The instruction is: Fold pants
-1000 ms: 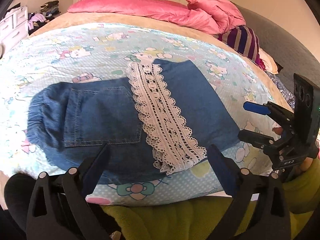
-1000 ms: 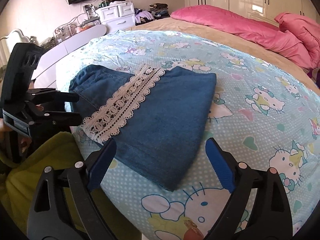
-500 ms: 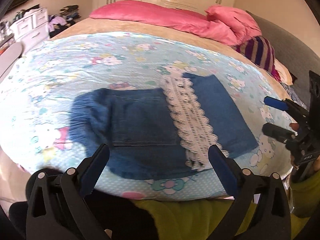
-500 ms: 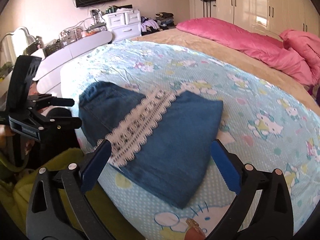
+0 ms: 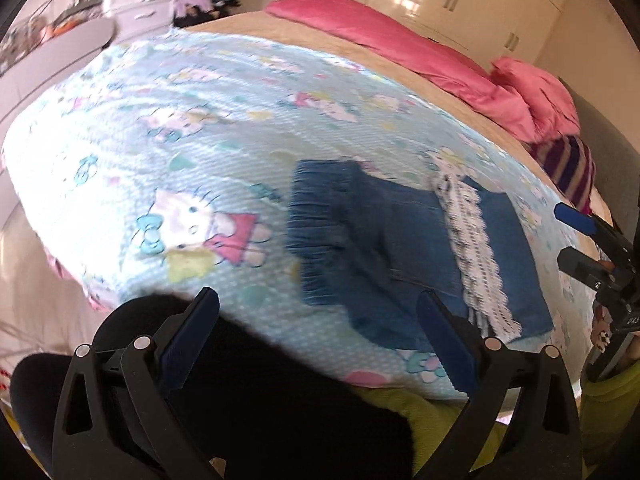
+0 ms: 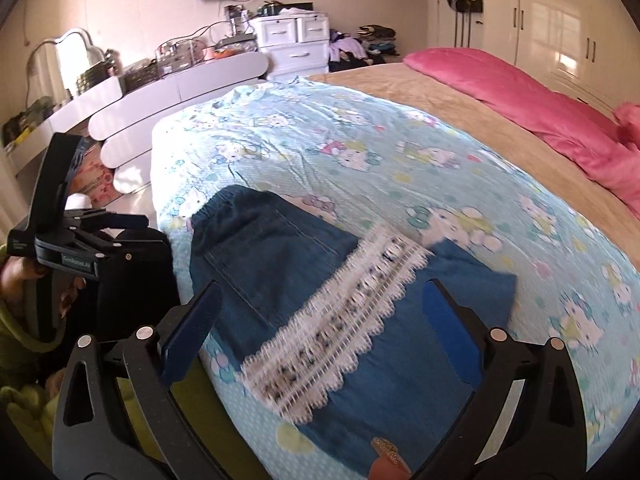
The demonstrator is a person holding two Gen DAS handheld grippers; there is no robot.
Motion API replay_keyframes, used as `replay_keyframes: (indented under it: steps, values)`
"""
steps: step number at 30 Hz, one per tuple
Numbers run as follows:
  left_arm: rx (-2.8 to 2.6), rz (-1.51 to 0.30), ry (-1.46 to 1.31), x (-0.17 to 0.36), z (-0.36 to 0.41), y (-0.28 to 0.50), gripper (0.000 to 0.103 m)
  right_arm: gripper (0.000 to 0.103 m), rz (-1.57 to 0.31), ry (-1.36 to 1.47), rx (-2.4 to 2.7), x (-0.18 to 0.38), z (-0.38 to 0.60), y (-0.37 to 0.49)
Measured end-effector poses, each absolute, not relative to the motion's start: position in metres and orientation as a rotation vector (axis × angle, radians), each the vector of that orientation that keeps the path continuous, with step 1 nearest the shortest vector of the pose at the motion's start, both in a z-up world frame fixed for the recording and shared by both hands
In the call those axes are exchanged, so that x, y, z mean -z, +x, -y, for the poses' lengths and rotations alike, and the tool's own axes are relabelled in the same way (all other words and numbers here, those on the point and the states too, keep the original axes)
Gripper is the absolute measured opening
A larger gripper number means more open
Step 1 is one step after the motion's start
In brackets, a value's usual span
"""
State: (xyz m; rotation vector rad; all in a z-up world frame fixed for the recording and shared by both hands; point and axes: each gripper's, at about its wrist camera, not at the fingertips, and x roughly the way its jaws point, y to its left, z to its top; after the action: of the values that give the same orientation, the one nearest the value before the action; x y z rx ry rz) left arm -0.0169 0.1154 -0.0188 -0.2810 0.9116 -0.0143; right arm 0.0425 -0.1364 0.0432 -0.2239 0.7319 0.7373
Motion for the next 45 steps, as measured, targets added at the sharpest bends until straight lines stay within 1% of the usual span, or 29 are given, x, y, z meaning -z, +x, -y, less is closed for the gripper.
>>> replay_keyframes:
  steps: [6, 11, 17, 19, 20, 21, 23, 25, 26, 31, 33, 34, 35, 36, 38, 40, 45]
  values:
    - [0.129, -0.947, -0.379, 0.041, -0.116, -0.011, 0.098, 0.094, -0.762, -0.243, -0.789, -0.043, 0.106, 0.065]
    - [0.149, -0.967, -0.37, 0.051, -0.1, -0.001, 0.098, 0.094, -0.792, -0.268, -0.833, -0.039, 0.081, 0.089]
    - [0.179, -0.991, -0.404, 0.06, -0.09, 0.017, 0.097, 0.094, -0.822, -0.389, -0.913, -0.03, 0.038, 0.11]
    - [0.181, -1.0, -0.406, 0.065, -0.086, 0.023, 0.095, 0.094, -0.831, -0.417, -0.951, -0.027, 0.023, 0.114]
    - [0.18, -1.005, -0.409, 0.068, -0.085, 0.025, 0.087, 0.094, -0.846, -0.435, -0.984, -0.024, 0.014, 0.116]
    - [0.168, -1.012, -0.416, 0.072, -0.084, 0.027, 0.082, 0.094, -0.853, -0.45, -1.002, -0.021, 0.006, 0.117]
    - [0.164, -1.002, -0.418, 0.075, -0.085, 0.028, 0.079, 0.094, -0.888, -0.484, -1.049, -0.013, -0.01, 0.119]
    - [0.172, -0.991, -0.437, 0.074, -0.089, 0.027, 0.073, 0.094, -0.919, -0.507, -1.091, -0.003, -0.025, 0.121]
    - [0.178, -0.99, -0.443, 0.075, -0.09, 0.027, 0.073, 0.092, -0.929, -0.515, -1.101, 0.001, -0.03, 0.123]
    - [0.187, -0.976, -0.441, 0.076, -0.09, 0.026, 0.073, 0.073, -1.029, -0.486, -1.178, 0.022, -0.056, 0.135]
    - [0.192, -0.971, -0.453, 0.076, -0.092, 0.025, 0.073, 0.058, -1.04, -0.503, -1.196, 0.029, -0.062, 0.134]
    - [0.194, -0.969, -0.457, 0.076, -0.093, 0.025, 0.073, 0.056, -1.032, -0.519, -1.2, 0.031, -0.061, 0.133]
    - [0.194, -0.968, -0.458, 0.076, -0.093, 0.025, 0.073, 0.05, -1.027, -0.517, -1.206, 0.032, -0.06, 0.133]
    - [0.197, -0.963, -0.458, 0.076, -0.092, 0.024, 0.072, 0.042, -1.016, -0.509, -1.213, 0.029, -0.056, 0.133]
    - [0.201, -0.954, -0.449, 0.074, -0.091, 0.022, 0.072, 0.032, -0.984, -0.486, -1.215, 0.02, -0.043, 0.129]
    - [0.223, -0.937, -0.44, 0.069, -0.084, 0.02, 0.072, 0.029, -0.951, -0.444, -1.22, 0.01, -0.03, 0.127]
    - [0.284, -0.882, -0.402, 0.048, -0.064, 0.015, 0.072, 0.029, -0.893, -0.238, -1.222, -0.018, 0.027, 0.135]
